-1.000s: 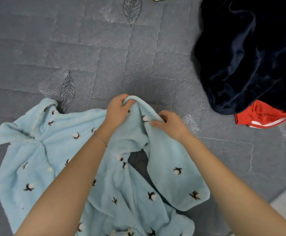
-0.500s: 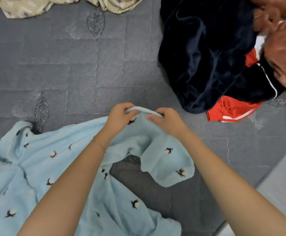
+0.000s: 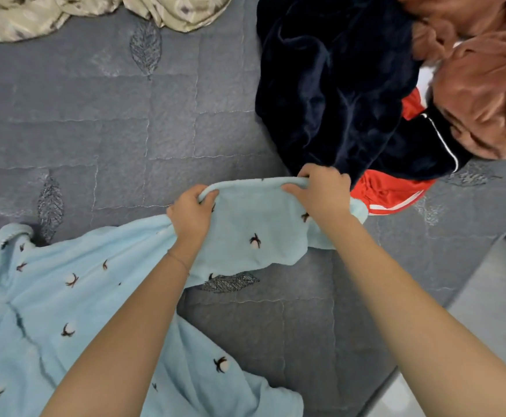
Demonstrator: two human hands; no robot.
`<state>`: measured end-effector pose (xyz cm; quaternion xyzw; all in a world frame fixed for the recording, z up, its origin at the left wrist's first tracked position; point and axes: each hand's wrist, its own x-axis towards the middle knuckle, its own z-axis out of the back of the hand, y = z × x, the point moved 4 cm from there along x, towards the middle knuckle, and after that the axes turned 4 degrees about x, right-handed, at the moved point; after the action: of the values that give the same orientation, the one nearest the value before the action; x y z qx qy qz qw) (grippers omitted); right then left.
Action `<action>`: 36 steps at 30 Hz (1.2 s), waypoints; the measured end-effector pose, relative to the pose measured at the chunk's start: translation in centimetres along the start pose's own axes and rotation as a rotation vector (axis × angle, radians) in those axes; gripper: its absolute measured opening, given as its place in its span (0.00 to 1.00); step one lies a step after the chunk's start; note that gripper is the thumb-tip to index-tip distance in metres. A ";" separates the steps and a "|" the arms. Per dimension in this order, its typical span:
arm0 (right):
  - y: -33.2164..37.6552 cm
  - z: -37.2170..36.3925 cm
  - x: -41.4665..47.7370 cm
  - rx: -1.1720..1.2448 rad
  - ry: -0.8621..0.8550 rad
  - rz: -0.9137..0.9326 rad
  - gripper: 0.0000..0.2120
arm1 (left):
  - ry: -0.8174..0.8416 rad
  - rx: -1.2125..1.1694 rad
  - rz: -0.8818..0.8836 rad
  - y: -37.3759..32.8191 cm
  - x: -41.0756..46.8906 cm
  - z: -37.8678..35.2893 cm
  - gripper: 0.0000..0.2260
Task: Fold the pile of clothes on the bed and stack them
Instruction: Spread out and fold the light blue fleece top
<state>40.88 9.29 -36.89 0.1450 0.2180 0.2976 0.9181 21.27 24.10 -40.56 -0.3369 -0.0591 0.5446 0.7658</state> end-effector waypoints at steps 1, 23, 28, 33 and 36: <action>0.1 -0.1 0.2 -0.007 -0.011 0.017 0.12 | -0.028 0.008 0.000 0.2 0.1 0.3 0.08; 16.8 -12.6 -14.0 -0.026 0.081 0.549 0.34 | -0.208 0.535 -0.040 19.4 -13.2 12.0 0.30; 20.7 -15.7 -18.6 -0.061 0.156 0.656 0.35 | -0.253 0.514 0.093 25.1 -18.0 15.5 0.31; 23.8 -19.8 -25.0 -0.102 0.293 0.775 0.36 | -0.259 0.452 0.267 30.5 -24.0 17.5 0.32; 25.1 -22.1 -28.1 -0.103 0.362 0.822 0.36 | -0.246 0.425 0.355 33.3 -27.0 18.3 0.33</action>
<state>-2.49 14.78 -37.20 0.1192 0.2842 0.6686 0.6768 -24.38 14.73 -38.40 -0.1057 0.0235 0.7067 0.6992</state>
